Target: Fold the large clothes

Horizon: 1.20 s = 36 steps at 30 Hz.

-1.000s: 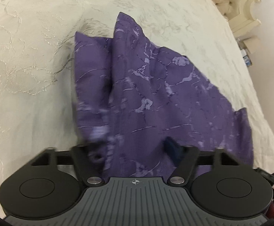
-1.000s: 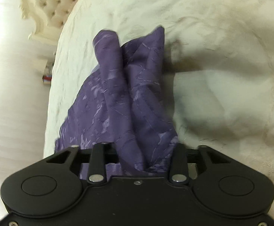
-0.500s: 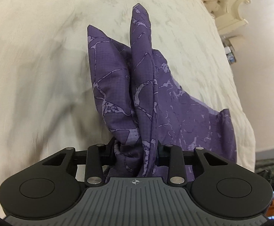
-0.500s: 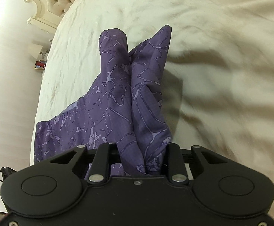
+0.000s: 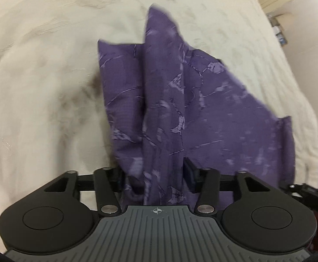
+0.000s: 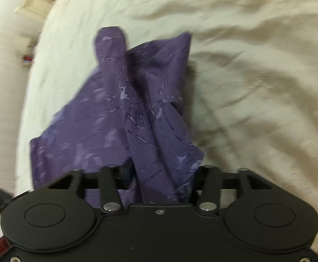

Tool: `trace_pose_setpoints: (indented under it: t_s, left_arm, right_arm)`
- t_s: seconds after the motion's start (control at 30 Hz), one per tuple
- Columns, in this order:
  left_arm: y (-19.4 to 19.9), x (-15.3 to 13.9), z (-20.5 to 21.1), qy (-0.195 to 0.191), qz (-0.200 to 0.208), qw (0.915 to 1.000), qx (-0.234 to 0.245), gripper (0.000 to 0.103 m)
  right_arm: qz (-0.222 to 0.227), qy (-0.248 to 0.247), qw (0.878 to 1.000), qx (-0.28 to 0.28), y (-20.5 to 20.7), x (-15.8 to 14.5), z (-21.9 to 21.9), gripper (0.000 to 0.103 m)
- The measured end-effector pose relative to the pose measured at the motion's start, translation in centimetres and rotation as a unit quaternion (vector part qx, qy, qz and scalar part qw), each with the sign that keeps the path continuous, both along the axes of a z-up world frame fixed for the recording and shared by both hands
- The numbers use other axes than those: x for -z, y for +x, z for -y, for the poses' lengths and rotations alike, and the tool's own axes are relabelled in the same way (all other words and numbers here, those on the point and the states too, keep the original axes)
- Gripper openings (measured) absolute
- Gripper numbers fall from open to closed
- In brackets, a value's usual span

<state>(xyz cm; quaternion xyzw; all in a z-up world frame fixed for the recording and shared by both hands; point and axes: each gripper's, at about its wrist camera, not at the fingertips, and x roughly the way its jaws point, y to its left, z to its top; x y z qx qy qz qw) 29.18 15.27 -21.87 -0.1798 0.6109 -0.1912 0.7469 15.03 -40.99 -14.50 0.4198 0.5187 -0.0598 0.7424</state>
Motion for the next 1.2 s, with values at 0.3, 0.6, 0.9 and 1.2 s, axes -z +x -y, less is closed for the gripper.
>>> trace_pose_setpoints:
  t_s: [0.3,0.6,0.9,1.2]
  left_arm:
    - [-1.8,-0.8,-0.2,0.036,0.060,0.9976,-0.009,0.058]
    - [-3.1,-3.4,-3.8,0.073,0.125,0.9875,-0.062,0.057]
    - [-2.8,-5.9,-0.8,0.084,0.175,0.9808,-0.016,0.057]
    - [-3.1,-7.1,5.8,0.061,0.200,0.9778,0.003,0.059]
  right_arm:
    - [-0.015,-0.140,0.987,0.082,0.7,-0.7,0.2,0.077]
    - [0.112,-0.284,0.949,-0.080,3.9,-6.4,-6.2,0.073]
    - [0.036,-0.257,0.961,-0.096,9.6,-1.2,-5.6,0.072]
    - [0.018,-0.263,0.961,-0.088,9.3,0.0,-3.8,0.079]
